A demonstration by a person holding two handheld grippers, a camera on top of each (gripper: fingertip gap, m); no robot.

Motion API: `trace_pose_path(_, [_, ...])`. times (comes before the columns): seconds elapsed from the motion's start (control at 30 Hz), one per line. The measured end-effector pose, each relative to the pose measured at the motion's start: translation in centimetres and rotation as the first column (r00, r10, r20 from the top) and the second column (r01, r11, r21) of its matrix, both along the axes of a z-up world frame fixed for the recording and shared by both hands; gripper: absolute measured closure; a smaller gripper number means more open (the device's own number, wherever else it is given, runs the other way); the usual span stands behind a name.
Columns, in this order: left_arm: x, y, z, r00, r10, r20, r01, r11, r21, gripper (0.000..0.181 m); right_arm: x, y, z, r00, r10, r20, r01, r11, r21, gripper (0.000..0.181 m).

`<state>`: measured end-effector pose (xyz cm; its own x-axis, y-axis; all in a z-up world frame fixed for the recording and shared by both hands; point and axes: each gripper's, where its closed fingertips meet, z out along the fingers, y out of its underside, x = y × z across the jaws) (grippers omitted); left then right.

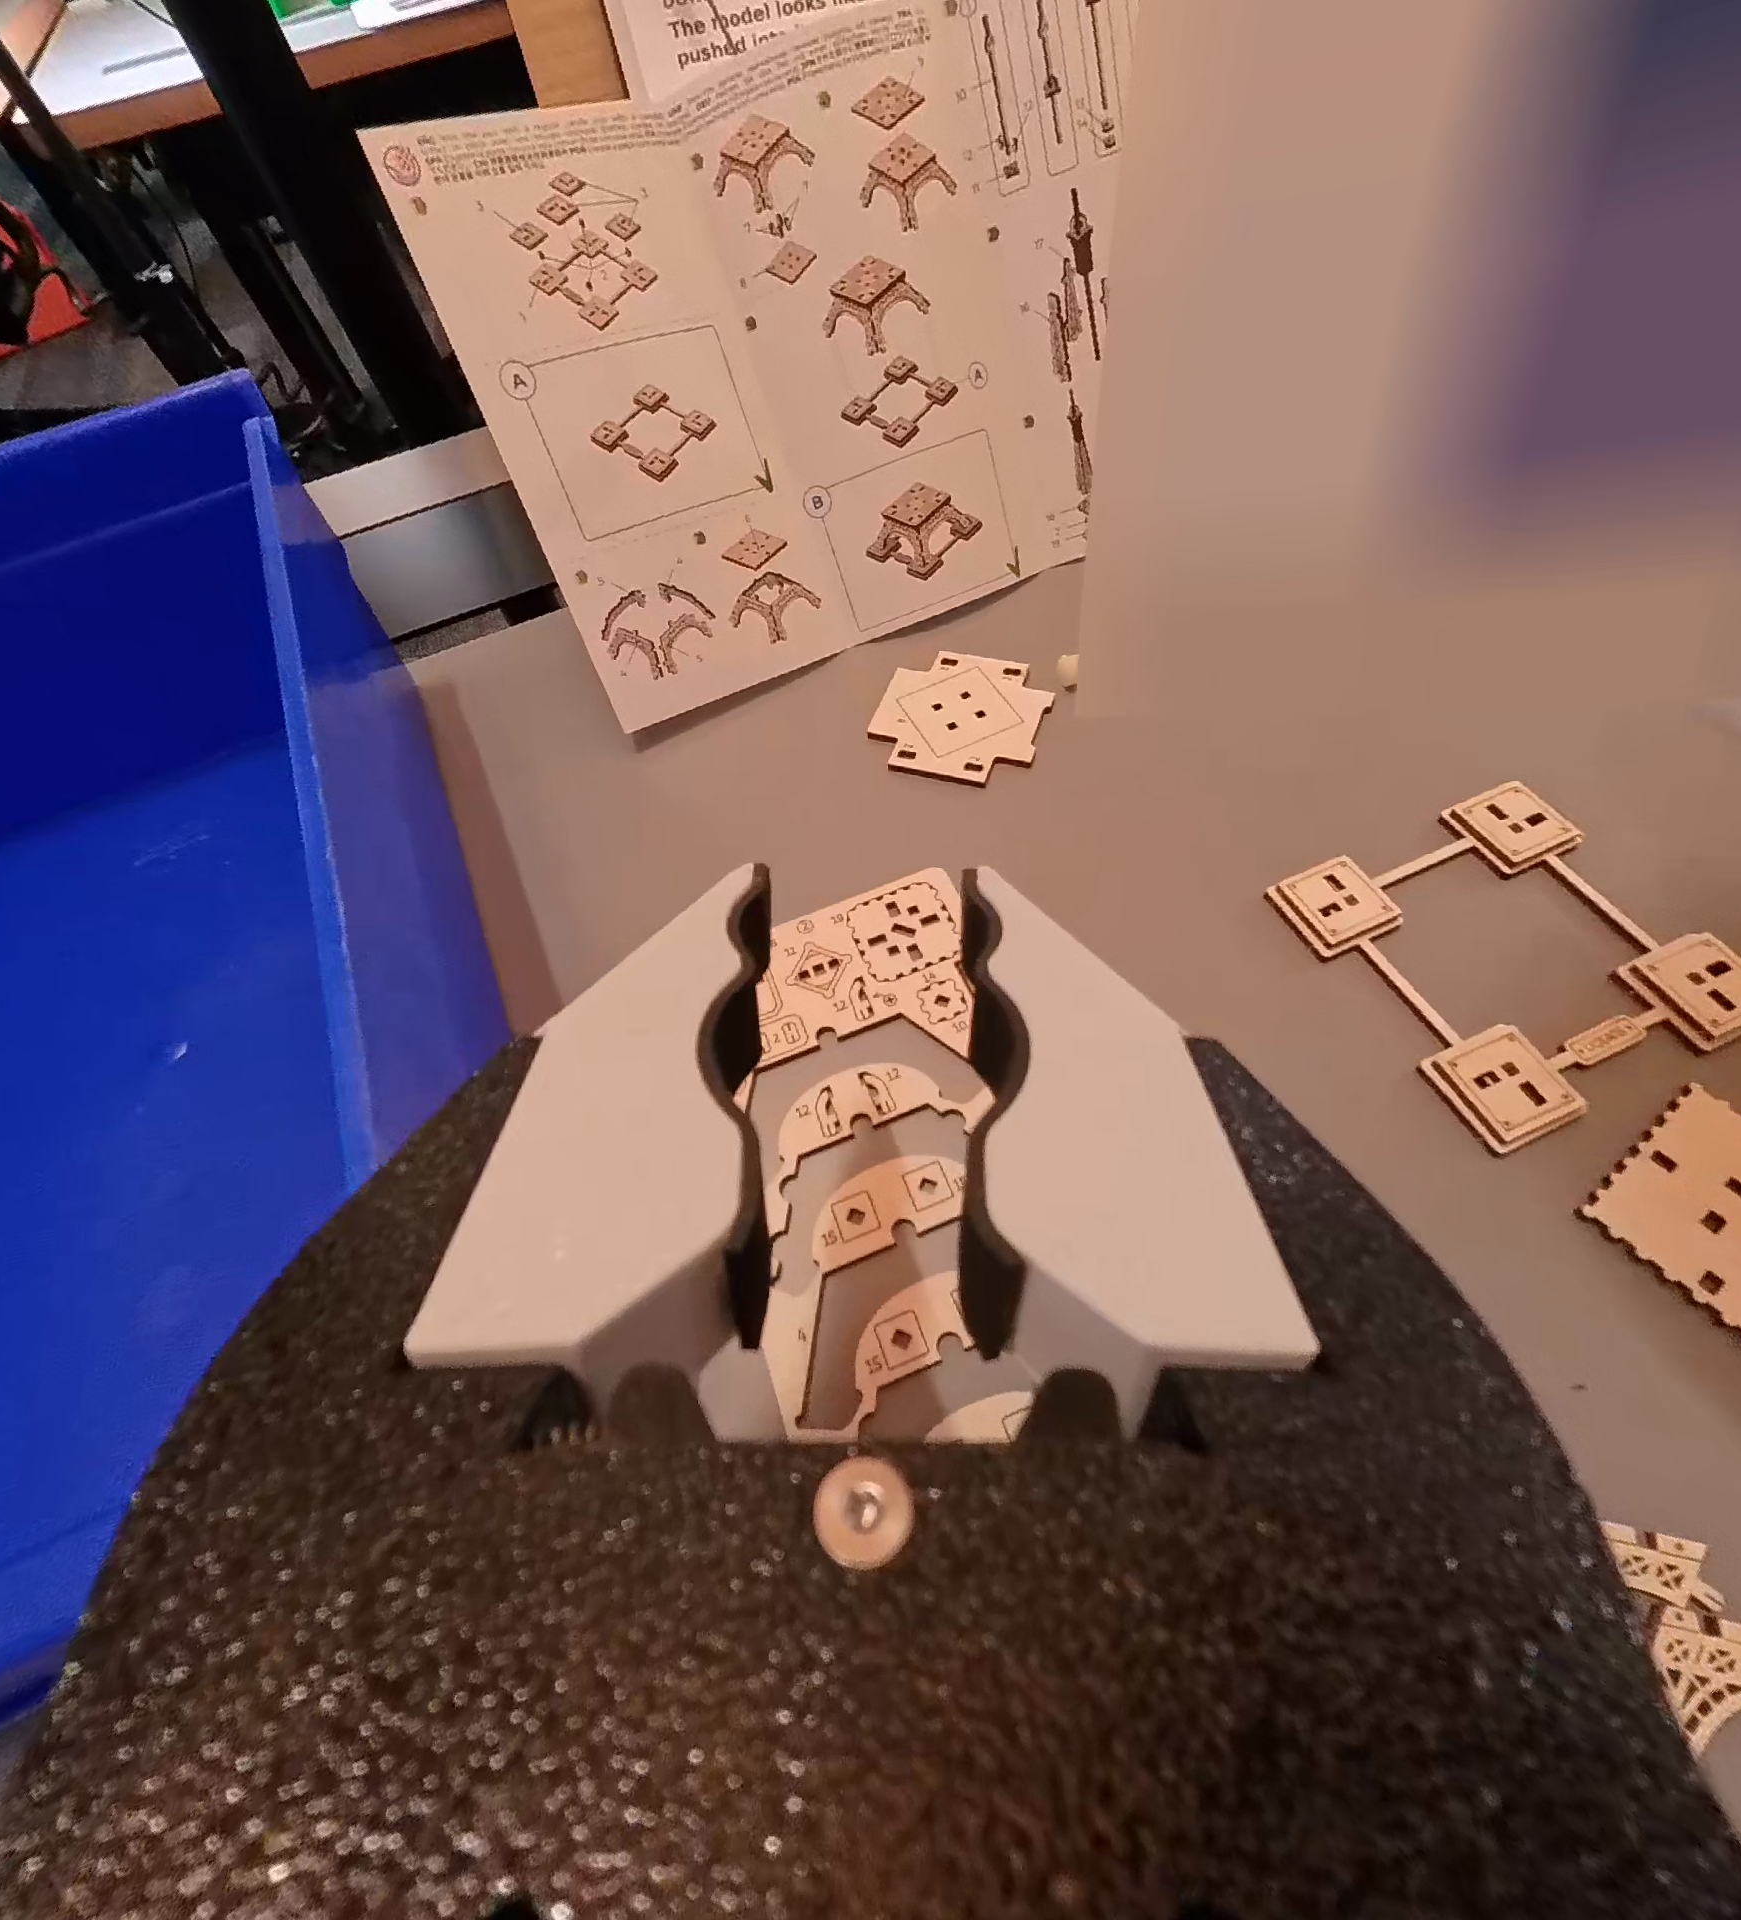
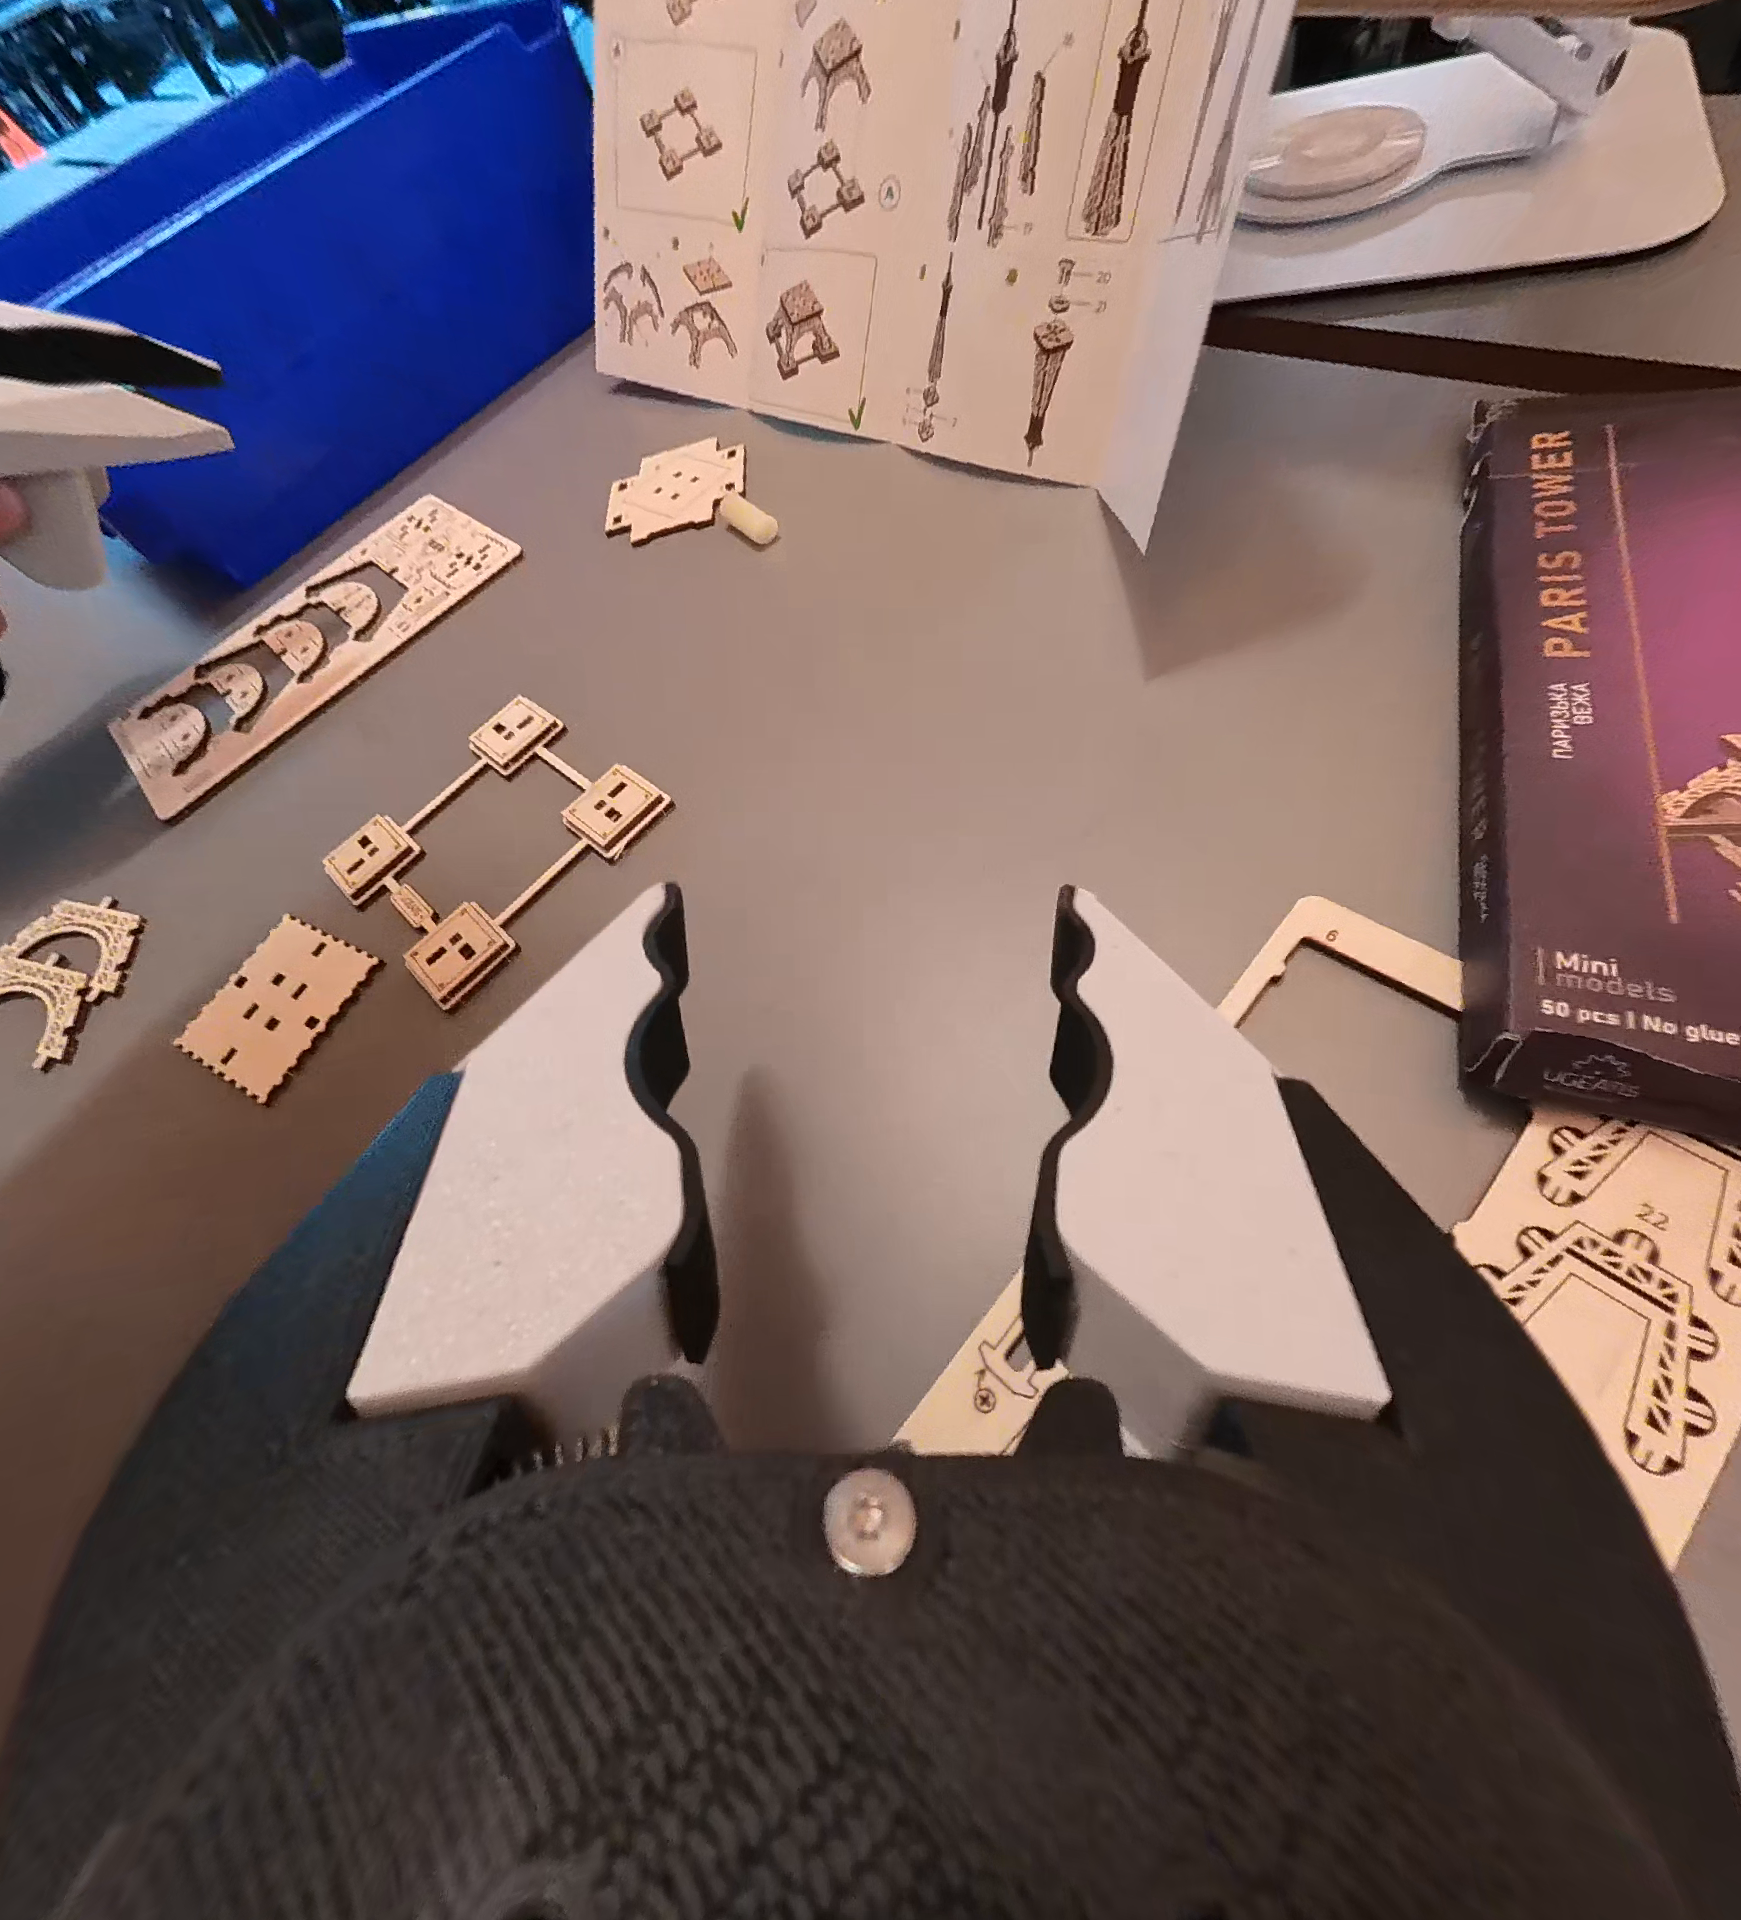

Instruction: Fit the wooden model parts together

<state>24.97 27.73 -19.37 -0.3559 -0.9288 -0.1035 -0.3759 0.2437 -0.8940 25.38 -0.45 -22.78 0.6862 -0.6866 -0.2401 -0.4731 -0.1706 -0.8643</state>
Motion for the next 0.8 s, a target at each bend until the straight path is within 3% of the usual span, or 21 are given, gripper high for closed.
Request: trace_pose_path(0.8, [-0.21,-0.96,-0.03,0.999,-0.043,0.006,0.043,0.999,0.026,0.150,-0.42,0.64,-0.66,0.999,0.034,0.017,-0.033,0.996,-0.079,0.111])
